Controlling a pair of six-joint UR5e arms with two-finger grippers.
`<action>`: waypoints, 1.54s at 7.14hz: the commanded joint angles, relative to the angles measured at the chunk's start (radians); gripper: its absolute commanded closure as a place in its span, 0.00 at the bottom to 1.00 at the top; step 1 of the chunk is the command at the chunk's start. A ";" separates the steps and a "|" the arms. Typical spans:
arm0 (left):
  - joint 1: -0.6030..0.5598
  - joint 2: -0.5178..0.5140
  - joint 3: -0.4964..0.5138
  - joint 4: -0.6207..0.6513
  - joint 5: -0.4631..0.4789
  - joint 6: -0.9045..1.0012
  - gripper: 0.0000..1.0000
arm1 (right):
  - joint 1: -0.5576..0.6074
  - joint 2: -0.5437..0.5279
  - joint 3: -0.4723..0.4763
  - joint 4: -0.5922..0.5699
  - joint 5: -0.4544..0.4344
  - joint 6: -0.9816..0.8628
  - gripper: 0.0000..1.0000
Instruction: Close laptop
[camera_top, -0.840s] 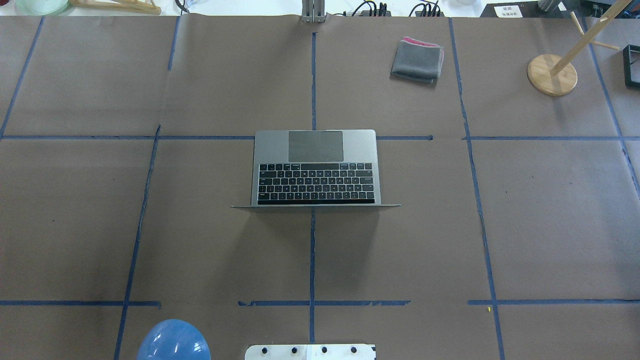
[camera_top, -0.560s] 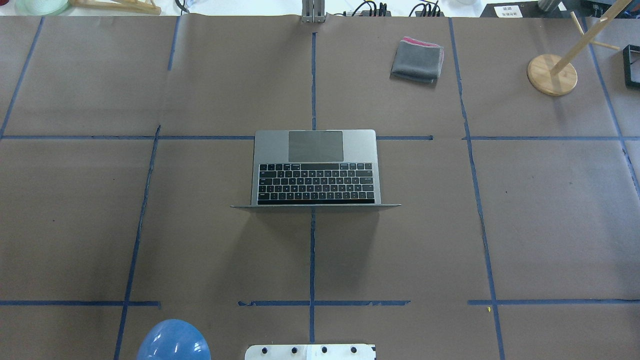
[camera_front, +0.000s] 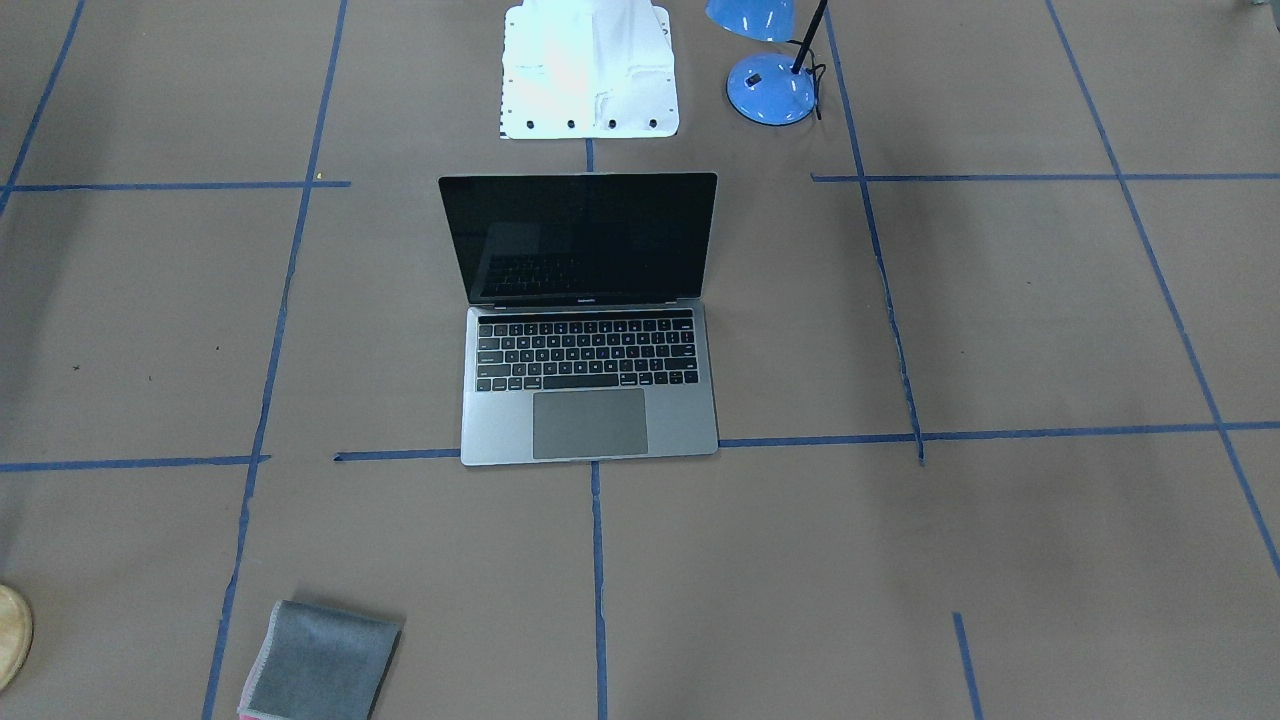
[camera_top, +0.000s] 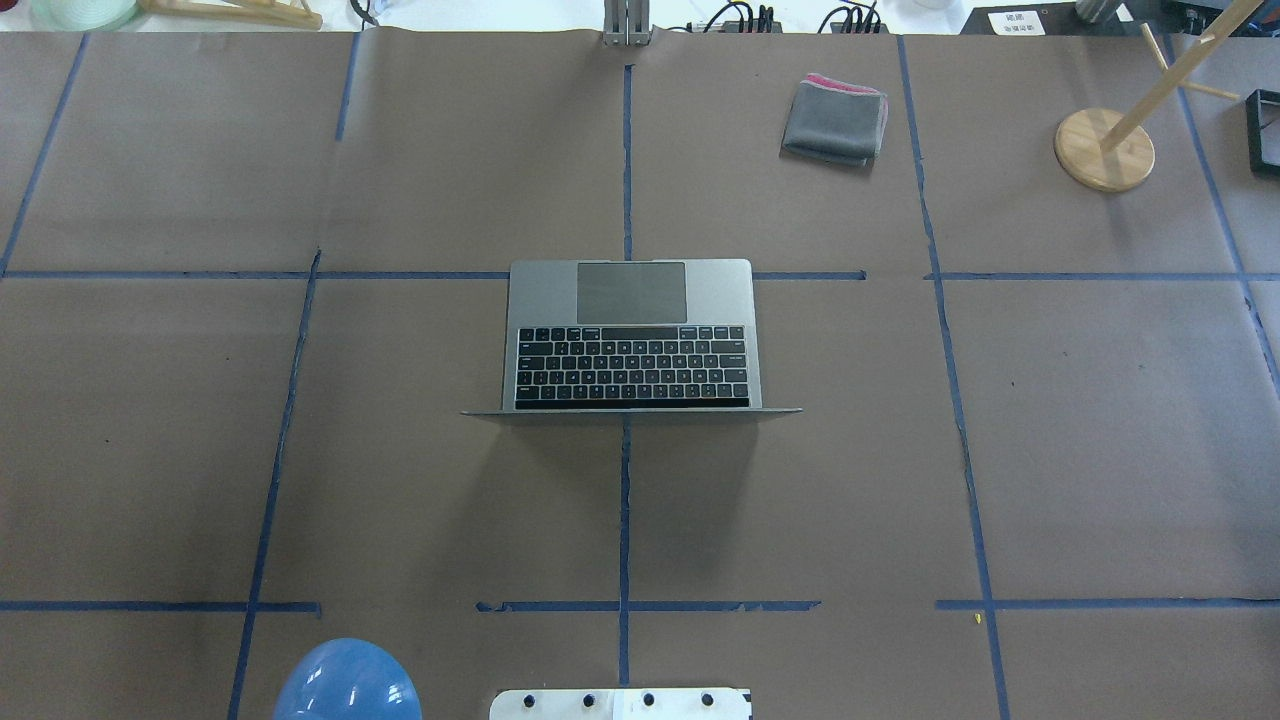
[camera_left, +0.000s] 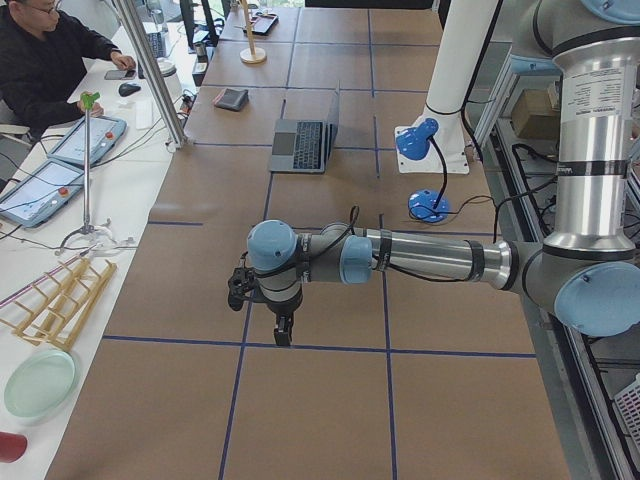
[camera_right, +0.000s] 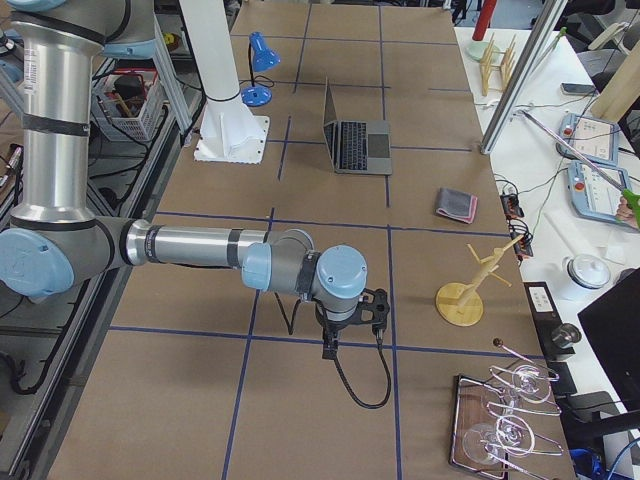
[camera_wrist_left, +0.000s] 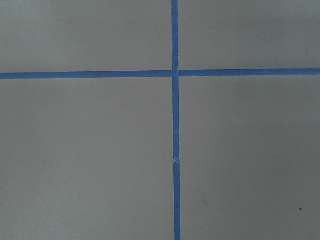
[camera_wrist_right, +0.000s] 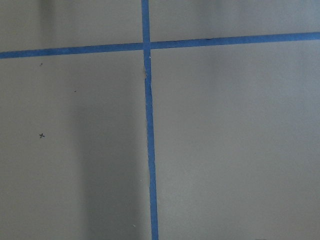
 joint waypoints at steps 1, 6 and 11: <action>0.000 0.000 -0.001 0.000 0.000 0.000 0.00 | 0.000 0.001 0.002 -0.002 0.002 0.002 0.00; 0.000 0.000 -0.019 -0.018 -0.002 0.000 0.00 | 0.000 0.004 0.008 -0.002 0.005 0.005 0.00; 0.169 -0.060 -0.323 -0.006 -0.068 -0.350 0.00 | -0.011 0.019 0.089 -0.009 0.011 0.005 0.00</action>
